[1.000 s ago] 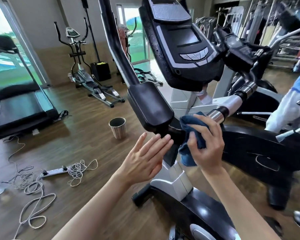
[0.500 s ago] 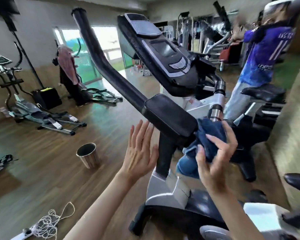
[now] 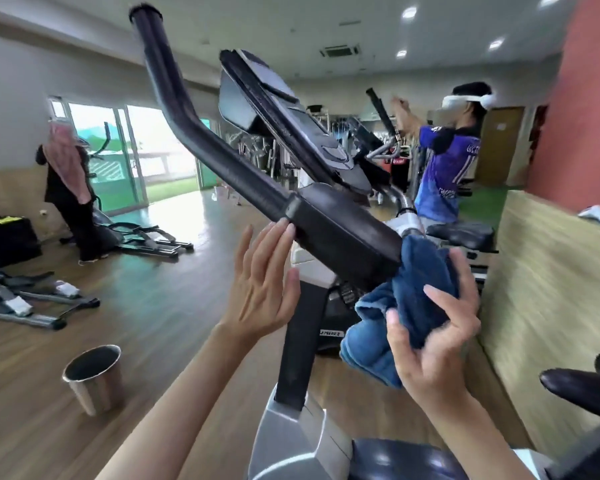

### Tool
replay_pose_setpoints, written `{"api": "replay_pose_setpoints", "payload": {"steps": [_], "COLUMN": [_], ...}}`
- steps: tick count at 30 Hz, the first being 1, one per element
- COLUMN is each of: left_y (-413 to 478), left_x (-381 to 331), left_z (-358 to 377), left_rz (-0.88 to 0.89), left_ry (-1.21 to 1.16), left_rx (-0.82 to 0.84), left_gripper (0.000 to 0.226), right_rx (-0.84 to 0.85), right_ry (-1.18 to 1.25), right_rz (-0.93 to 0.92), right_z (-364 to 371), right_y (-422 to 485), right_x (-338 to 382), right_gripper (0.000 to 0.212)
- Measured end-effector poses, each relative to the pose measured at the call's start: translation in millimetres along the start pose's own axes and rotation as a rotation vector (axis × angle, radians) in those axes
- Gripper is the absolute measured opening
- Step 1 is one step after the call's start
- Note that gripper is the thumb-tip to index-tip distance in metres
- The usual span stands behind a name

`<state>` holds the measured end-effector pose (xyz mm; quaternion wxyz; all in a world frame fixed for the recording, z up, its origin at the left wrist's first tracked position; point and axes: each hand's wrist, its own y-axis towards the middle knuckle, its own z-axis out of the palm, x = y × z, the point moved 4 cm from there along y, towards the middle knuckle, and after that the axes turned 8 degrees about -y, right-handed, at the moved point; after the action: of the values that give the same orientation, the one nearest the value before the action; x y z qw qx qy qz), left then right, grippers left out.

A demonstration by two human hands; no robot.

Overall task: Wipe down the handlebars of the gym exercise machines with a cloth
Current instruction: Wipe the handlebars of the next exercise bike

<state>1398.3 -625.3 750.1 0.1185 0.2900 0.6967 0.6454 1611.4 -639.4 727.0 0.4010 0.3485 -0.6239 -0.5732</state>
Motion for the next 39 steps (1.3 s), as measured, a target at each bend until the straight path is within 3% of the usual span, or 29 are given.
{"api": "replay_pose_setpoints", "payload": {"steps": [10,17,30,33,39], "left_y": [15.2,17.5,14.5,14.0,13.6], "left_x": [42.4,36.0,31.5,32.8,37.8], "left_z": [18.7,20.9,23.7,21.8,22.2], "left_rz": [0.206,0.174,0.184,0.188,0.162], "left_ry": [-0.135,-0.263,-0.499,-0.543,-0.638], "left_rx": [-0.180,-0.335,-0.423,-0.426,-0.413], "left_gripper": [0.054,0.055,0.058,0.058,0.060], "right_rx": [-0.231,-0.299,-0.561,-0.639,-0.500], "right_ry": [-0.377,-0.490,-1.122,-1.302,-1.451], "right_rz": [-0.382,-0.561,-0.838,-0.954,-1.029], "right_z": [14.7,25.2,67.4,86.6,115.1], "right_y": [-7.0,-13.3,0.6,13.9,31.6], "right_x": [-15.7,-10.7,-10.7,3.9,26.5], "right_gripper": [0.034,0.044,0.048,0.040,0.050]}}
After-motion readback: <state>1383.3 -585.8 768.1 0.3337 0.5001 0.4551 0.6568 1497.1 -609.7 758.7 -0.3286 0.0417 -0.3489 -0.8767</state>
